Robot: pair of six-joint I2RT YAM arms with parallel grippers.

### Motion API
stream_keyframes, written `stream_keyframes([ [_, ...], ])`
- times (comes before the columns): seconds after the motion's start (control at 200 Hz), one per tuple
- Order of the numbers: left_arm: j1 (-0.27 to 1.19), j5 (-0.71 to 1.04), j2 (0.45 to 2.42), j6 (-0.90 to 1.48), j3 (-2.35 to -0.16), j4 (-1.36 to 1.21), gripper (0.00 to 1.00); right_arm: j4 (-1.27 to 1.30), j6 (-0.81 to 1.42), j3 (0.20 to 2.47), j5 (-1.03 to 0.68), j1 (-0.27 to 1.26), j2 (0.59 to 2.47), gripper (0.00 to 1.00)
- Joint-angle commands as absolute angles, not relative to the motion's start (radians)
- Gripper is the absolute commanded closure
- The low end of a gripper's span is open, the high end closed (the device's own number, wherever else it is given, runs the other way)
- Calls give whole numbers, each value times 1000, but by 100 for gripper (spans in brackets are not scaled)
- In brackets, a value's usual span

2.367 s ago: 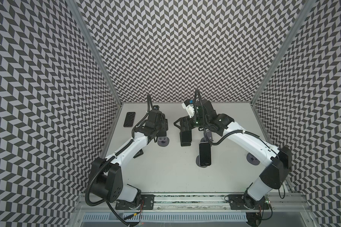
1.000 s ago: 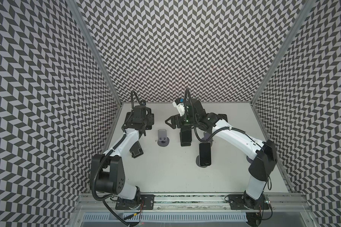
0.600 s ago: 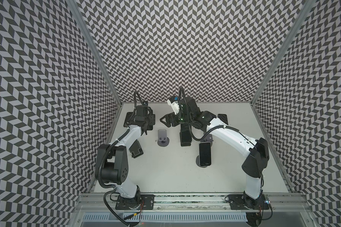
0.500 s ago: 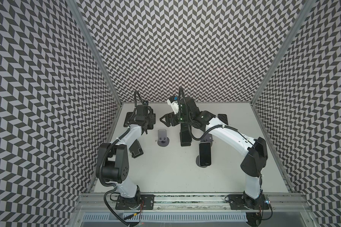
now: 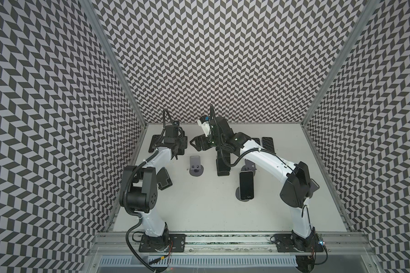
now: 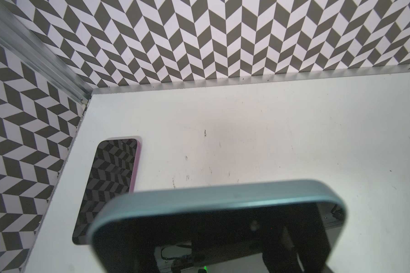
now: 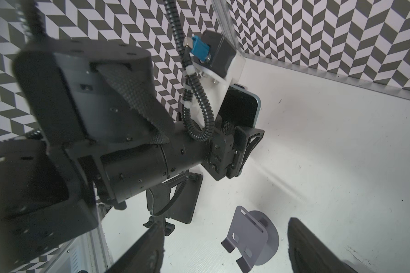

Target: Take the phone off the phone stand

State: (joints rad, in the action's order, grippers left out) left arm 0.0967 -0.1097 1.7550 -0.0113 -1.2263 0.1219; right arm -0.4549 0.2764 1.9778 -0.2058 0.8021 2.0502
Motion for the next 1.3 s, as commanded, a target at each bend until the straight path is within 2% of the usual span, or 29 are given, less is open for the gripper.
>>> stream_keyframes([
  [0.0, 66, -99, 1765, -35, -1283, 95, 36, -448, 278, 2009, -223, 807, 2070, 21],
  [0.691, 3, -65, 1901, -61, -1368, 128, 37, -432, 357, 2028, -300, 827, 2155, 26],
  [1.081, -20, -69, 2051, -61, -1571, 304, 37, -429, 362, 2061, -306, 830, 2178, 26],
  [1.292, -24, -71, 2061, -44, -1556, 337, 37, -416, 398, 2099, -332, 830, 2200, 27],
])
